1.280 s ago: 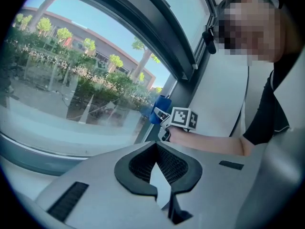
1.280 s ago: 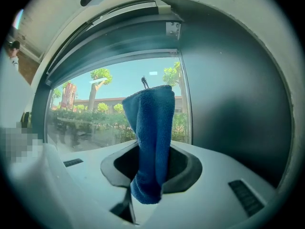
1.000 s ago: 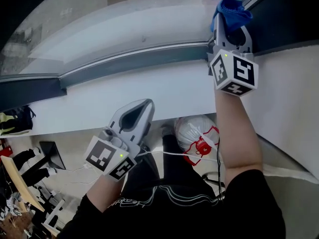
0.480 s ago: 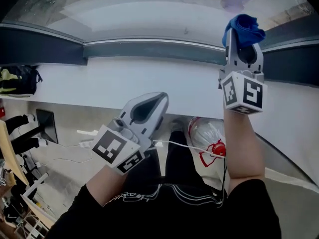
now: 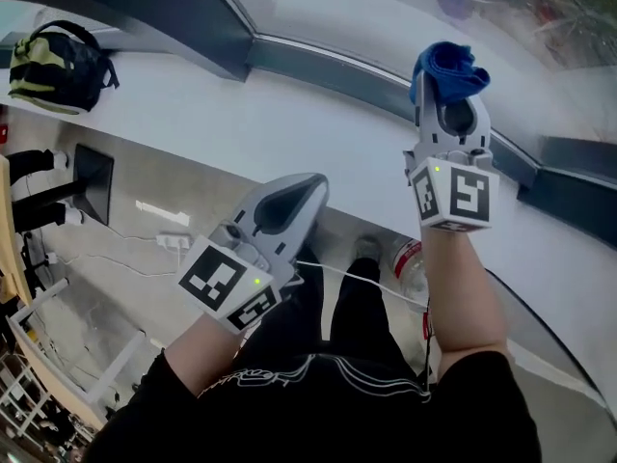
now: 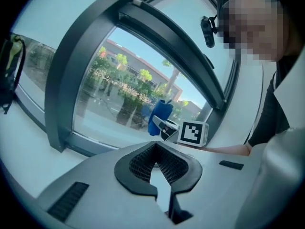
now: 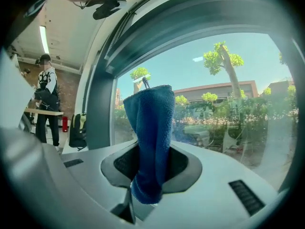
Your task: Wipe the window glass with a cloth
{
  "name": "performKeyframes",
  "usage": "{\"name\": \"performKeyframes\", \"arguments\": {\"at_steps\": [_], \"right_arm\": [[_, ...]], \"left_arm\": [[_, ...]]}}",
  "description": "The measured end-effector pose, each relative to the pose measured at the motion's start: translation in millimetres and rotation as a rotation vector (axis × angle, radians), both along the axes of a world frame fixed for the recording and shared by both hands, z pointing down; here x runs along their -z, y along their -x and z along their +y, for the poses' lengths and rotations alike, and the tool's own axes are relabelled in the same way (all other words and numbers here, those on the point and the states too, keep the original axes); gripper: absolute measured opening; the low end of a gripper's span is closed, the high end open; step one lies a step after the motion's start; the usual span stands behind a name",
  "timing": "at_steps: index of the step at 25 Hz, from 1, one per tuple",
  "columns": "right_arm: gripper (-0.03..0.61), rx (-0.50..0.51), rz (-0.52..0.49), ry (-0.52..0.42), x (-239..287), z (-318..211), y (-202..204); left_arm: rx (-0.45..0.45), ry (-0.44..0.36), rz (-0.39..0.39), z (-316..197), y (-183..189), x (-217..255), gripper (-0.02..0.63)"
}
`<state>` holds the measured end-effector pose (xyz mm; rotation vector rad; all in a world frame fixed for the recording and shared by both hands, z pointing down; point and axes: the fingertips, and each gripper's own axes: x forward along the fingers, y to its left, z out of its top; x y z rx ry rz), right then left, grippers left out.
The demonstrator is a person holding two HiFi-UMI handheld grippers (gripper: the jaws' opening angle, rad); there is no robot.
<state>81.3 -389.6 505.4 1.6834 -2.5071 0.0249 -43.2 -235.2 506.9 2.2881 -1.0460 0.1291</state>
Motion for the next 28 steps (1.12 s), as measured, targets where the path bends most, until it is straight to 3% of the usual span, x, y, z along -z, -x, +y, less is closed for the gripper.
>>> {"name": "performKeyframes", "arguments": {"at_steps": [7, 14, 20, 28], "right_arm": [[0.094, 0.142, -0.037, 0.051, -30.1, -23.6, 152.5], [0.094, 0.206, -0.067, 0.141, -62.6, -46.3, 246.9], [0.094, 0.184, -0.064, 0.192, -90.8, -77.8, 287.1], [0.094, 0.122, -0.062, 0.207, -111.6, -105.0, 303.0]], "left_arm": [[0.139, 0.023, -0.004, -6.8, 125.6, -18.8, 0.005], [0.242, 0.056, -0.008, 4.1, 204.8, -31.0, 0.005], [0.292, 0.083, -0.008, 10.3, 243.3, -45.8, 0.005], [0.292, 0.102, -0.008, 13.2, 253.9, -59.0, 0.005]]}}
